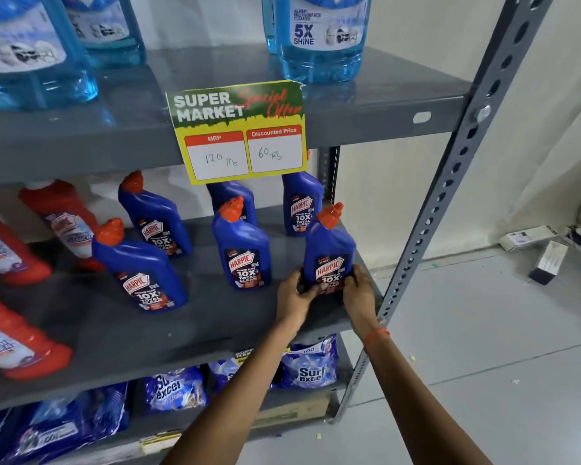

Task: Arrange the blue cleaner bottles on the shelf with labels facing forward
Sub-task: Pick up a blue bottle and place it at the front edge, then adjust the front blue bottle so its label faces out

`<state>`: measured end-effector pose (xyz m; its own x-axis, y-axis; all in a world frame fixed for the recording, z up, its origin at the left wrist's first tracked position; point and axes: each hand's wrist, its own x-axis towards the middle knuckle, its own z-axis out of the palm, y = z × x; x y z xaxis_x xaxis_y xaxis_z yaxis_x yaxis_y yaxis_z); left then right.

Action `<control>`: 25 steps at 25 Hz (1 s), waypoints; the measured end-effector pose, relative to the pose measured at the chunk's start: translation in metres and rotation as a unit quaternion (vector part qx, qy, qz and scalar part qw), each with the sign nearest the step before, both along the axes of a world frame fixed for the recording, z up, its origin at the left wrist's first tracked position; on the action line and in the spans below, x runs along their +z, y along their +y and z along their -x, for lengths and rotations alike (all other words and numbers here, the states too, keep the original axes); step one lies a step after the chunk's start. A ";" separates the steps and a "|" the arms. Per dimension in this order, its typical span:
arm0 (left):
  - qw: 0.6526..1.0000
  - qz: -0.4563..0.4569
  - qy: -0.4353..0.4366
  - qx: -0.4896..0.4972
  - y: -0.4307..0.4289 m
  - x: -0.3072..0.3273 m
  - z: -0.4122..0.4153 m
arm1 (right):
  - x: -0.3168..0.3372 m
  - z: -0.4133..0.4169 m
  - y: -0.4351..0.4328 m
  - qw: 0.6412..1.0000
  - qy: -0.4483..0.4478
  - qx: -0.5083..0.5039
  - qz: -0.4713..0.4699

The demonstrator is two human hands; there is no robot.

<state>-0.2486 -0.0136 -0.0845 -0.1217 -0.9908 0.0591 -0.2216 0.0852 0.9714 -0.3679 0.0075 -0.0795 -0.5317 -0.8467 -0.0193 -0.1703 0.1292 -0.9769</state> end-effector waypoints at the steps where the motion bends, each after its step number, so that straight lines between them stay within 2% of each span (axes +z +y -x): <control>1: 1.000 0.004 0.000 0.005 0.007 -0.001 0.000 | 0.000 0.000 0.006 1.000 0.003 -0.004 -0.003; 10: 1.000 0.005 0.009 0.024 0.038 0.004 0.000 | 0.005 -0.003 0.033 0.999 -0.038 0.017 -0.001; 15: 0.999 -0.002 -0.018 0.029 0.038 0.009 -0.002 | 0.011 -0.006 0.037 0.998 -0.054 0.012 -0.015; 17: 0.999 -0.008 -0.030 0.019 0.038 0.011 -0.004 | 0.016 -0.014 0.043 0.997 -0.078 -0.021 -0.010; 19: 1.000 -0.011 -0.023 -0.005 0.040 0.012 -0.011 | 0.022 -0.028 0.050 0.990 -0.102 -0.101 -0.007; 22: 1.000 0.001 -0.004 0.008 0.047 0.017 -0.030 | 0.028 -0.058 0.058 0.957 -0.206 -0.203 -0.003; 25: 0.997 0.052 0.023 0.056 0.049 0.023 -0.056 | 0.031 -0.097 0.054 0.890 -0.430 -0.141 -0.056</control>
<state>-0.1931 0.0357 -0.0615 -0.0055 -0.9862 0.1658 -0.1900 0.1638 0.9680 -0.2705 0.0613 -0.0485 -0.4712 -0.6487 -0.5977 0.6887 0.1528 -0.7088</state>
